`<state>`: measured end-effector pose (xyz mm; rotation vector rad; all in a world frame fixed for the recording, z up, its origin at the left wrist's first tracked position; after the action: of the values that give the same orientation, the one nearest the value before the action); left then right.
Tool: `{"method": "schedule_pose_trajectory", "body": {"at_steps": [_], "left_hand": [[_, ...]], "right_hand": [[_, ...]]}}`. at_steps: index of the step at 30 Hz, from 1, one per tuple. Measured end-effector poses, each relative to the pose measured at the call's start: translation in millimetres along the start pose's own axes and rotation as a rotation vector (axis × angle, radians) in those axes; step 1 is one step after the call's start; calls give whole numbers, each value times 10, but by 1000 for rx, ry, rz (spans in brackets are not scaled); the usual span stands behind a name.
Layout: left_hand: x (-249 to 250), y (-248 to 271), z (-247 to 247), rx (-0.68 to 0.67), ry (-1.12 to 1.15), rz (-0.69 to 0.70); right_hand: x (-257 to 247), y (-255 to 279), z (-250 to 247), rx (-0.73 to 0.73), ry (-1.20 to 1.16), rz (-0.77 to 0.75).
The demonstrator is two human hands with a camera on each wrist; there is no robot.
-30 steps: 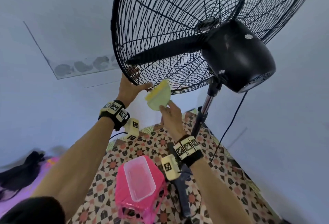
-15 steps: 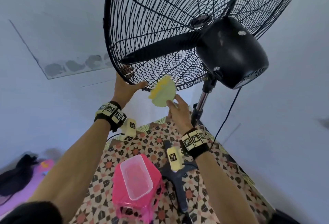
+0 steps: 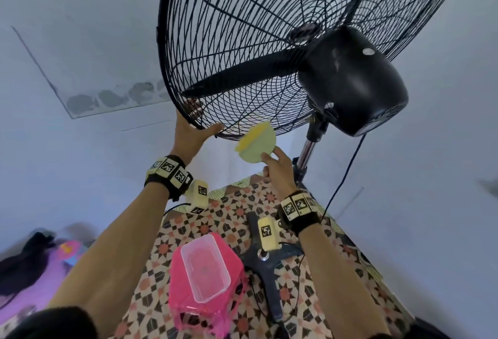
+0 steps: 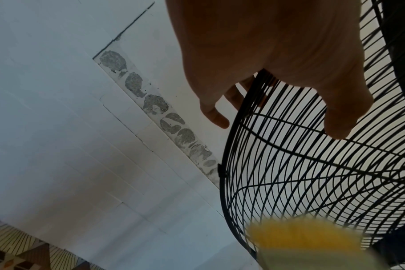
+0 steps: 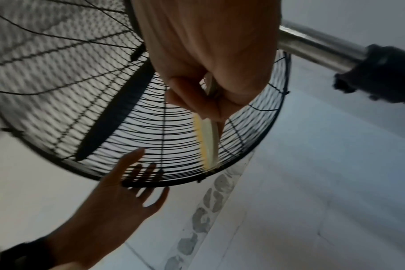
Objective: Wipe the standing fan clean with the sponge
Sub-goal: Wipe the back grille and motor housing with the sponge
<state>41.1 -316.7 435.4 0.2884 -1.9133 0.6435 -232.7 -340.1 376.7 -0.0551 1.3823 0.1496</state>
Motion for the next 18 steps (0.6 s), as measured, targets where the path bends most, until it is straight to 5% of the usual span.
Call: {"method": "schedule_pose_trajectory", "body": {"at_steps": [2,4,10,15,18], "left_hand": [[-6,24,22,-4,26,-5],[-17,39,51,0,47,-6],[-64,16,280,4,79,-41],[-189,23,367,22,95,-99],[-237,-8,414,21,79,-158]], "right_hand": [[54,-109,-125,176,-32,60],[-57,-151,-46,189,-40,41],[-377,196,240,-165,36,-77],[-431,-65,-164,198,-25,-62],[-541,-45,21,138,-61,-90]]}}
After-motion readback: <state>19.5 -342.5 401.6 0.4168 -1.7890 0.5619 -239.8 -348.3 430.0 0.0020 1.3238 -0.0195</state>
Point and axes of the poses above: each hand's wrist, its own y-axis away from the middle knuckle, its own z-axis out of the palm, x = y × z, the point moved 8 cm from there along -y, towards the middle knuckle, and after that the axes turned 13 degrees about -y, right-handed, at the moved point
